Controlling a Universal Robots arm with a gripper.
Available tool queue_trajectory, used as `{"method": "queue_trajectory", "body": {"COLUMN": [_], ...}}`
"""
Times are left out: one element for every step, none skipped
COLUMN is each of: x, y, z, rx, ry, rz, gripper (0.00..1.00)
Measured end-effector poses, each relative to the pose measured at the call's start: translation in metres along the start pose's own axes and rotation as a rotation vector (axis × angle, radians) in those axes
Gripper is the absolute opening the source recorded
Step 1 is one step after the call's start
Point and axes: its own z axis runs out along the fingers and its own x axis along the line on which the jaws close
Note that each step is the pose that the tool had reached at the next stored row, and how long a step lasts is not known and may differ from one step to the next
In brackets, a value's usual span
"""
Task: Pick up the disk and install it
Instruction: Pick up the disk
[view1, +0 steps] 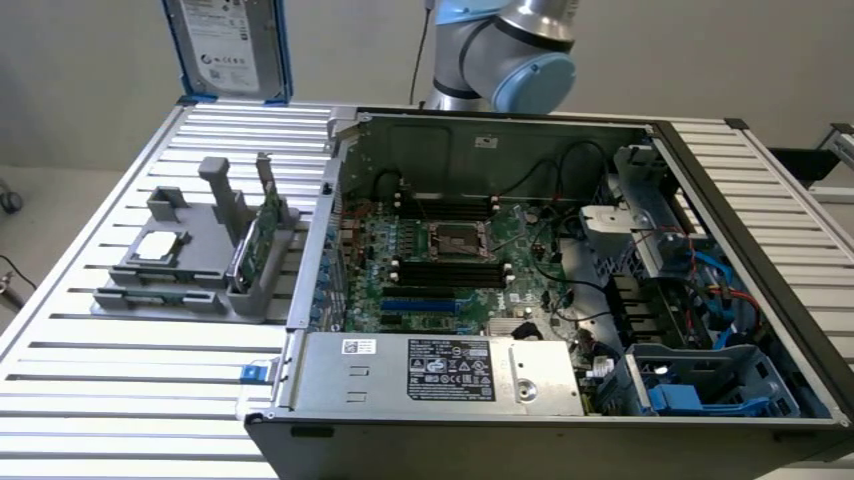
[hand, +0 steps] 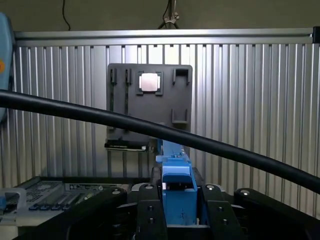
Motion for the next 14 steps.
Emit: {"method": "queue_trajectory", "body": {"x": [0.001, 0.003, 0.004, 0.005, 0.006, 0.007, 0.009, 0.010, 0.011, 0.013, 0.014, 0.015, 0.016, 0.017], "y": [-0.0043, -0.0086, -0.0131, -0.0174, -0.0218, -0.0262, -0.0309, -0.0352, -0.0396, -0.0440, -0.0484, -0.0529, -0.0573, -0.0618], "z": [-0.0013, -0.0026, -0.0039, -0.0052, -0.0064, -0.0077, -0.0089, -0.0100, -0.0111, -0.0122, -0.0134, -0.0146, -0.0159, -0.0172], "rx": [-0.0013, -0.0025, -0.0039, -0.0053, -0.0066, -0.0081, -0.0096, -0.0112, -0.0127, -0.0142, -0.0157, -0.0170, -0.0180, -0.0186], "ry": [0.0000, 0.0000, 0.0001, 0.0001, 0.0001, 0.0002, 0.0002, 0.0002, 0.0002, 0.0001, 0.0003, 0.0003, 0.0004, 0.0003], "rz": [0.000, 0.000, 0.000, 0.000, 0.000, 0.000, 0.000, 0.000, 0.000, -0.001, 0.000, 0.000, -0.001, -0.001], "gripper": [0.33, 0.33, 0.33, 0.33, 0.33, 0.33, 0.33, 0.33, 0.33, 0.33, 0.33, 0.33, 0.33, 0.33]}}
